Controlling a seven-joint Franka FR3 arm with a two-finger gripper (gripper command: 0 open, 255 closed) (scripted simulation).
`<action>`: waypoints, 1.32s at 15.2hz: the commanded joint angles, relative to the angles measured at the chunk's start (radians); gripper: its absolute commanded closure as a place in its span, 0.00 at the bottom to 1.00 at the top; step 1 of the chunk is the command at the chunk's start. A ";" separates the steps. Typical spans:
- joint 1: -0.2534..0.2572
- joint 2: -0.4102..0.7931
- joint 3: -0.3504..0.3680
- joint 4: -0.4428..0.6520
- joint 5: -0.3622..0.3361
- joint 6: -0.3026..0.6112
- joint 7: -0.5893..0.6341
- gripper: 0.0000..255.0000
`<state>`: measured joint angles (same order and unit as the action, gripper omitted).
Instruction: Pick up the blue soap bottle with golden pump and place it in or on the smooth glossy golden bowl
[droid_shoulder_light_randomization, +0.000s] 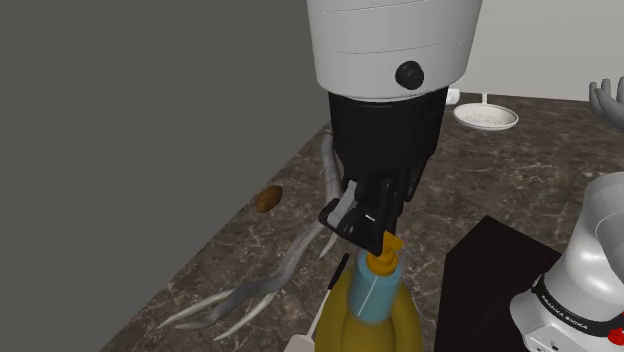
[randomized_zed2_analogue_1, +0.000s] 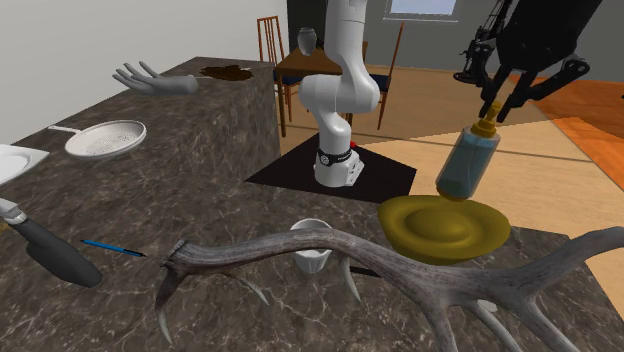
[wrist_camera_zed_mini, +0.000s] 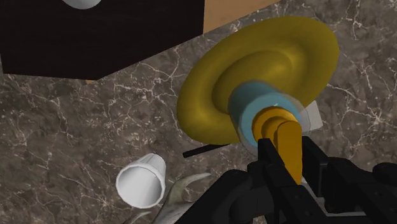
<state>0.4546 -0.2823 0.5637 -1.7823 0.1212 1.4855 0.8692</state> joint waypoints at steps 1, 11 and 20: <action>0.002 -0.010 0.000 -0.038 0.005 0.029 -0.003 1.00; 0.011 -0.036 0.005 -0.195 0.020 0.163 -0.012 1.00; 0.014 -0.039 0.010 -0.256 0.025 0.221 -0.013 1.00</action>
<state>0.4681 -0.3258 0.5711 -2.0297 0.1451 1.7111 0.8558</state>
